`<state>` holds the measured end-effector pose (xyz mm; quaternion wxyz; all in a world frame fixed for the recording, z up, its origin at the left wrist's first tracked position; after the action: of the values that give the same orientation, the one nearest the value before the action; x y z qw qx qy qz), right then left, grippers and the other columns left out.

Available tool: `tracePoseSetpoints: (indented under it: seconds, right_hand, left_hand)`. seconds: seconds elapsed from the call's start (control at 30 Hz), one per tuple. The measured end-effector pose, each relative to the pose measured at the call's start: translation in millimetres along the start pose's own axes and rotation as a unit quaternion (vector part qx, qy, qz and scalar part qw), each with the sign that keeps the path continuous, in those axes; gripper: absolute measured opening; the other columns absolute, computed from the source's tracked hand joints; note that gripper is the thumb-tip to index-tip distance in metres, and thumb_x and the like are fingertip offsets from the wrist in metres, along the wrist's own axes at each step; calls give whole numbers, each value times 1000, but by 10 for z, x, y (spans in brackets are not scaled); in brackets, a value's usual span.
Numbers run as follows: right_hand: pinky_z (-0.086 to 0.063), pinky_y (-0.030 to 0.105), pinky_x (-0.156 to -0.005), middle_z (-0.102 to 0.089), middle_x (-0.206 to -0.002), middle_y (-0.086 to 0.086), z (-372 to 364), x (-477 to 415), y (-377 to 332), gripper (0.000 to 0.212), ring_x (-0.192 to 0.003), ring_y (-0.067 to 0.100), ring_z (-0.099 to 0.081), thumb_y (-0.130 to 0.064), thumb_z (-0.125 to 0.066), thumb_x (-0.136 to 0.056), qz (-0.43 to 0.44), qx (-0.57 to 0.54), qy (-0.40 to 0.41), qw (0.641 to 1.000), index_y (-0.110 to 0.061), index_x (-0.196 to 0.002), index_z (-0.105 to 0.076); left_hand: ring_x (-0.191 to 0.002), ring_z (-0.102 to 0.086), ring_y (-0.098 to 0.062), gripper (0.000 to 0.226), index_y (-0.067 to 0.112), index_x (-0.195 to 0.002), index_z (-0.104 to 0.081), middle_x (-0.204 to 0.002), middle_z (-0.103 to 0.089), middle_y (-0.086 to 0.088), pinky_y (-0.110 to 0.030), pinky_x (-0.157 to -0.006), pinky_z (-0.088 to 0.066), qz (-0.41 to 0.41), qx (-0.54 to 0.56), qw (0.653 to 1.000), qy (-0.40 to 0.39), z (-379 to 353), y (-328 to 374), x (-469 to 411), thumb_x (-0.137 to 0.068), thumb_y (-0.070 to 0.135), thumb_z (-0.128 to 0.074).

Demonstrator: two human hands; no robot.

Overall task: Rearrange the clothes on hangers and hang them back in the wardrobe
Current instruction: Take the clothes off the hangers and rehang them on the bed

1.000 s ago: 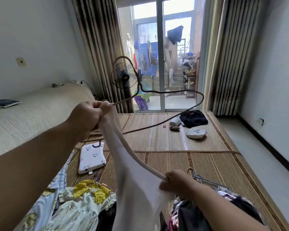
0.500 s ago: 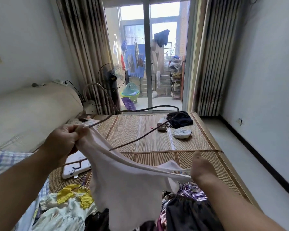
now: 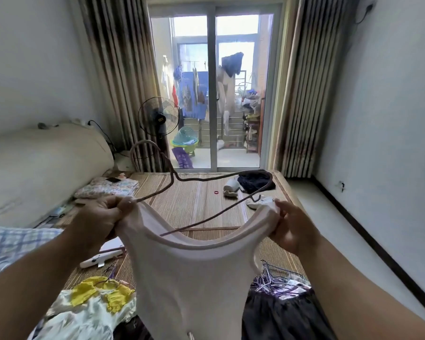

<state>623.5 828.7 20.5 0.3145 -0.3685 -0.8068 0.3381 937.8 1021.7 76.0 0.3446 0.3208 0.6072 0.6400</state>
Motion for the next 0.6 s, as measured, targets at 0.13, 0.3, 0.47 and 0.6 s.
tracePoseSetpoints:
  seconds: [0.13,0.3,0.47,0.6]
  right_hand:
    - [-56,33,-67,-61,-74,14,-62,43,-275,25,-67,25,-63,-13,-36,-95,78,-16,-25,997,-4,-87,-58]
    - [-56,38,-60,-59,-84,20,-154,154,-547,26,-70,32,-63,-4,-36,-95,104,118,-6,988,3,-108,-58]
    - [-52,47,-83,-64,-87,16,-394,176,-630,23,-76,22,-62,0,-46,-94,113,311,46,943,-5,-105,-65]
    - [-53,29,-58,-62,-75,12,-374,214,-777,20,-62,20,-58,2,-53,-85,151,369,127,908,0,-99,-67]
  left_hand:
    - [-55,-53,-17,19,1,-88,-66,-68,-58,-14,-21,-43,-48,-12,-13,1000,-21,7,13,72,-91,16,-55]
    - [-41,-52,-7,19,-5,-86,-60,-52,-56,-4,-18,-36,-42,-17,-11,999,-36,-62,-2,168,-94,8,-49]
    - [-51,-59,-14,16,-2,-87,-64,-65,-62,-13,-23,-45,-51,-7,-26,999,-44,-133,-41,170,-92,10,-54]
    - [-55,-59,-17,18,1,-85,-68,-67,-65,-13,-23,-46,-50,-16,-47,998,-45,-126,-66,161,-90,13,-57]
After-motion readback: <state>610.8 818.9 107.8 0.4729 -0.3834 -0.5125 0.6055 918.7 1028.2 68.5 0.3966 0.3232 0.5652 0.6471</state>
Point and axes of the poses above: each hand's wrist, its own x-axis away from the middle knuckle, its own z-axis out of the back of the hand, y = z × x, the point moved 4 cm from there along -x, towards the middle knuckle
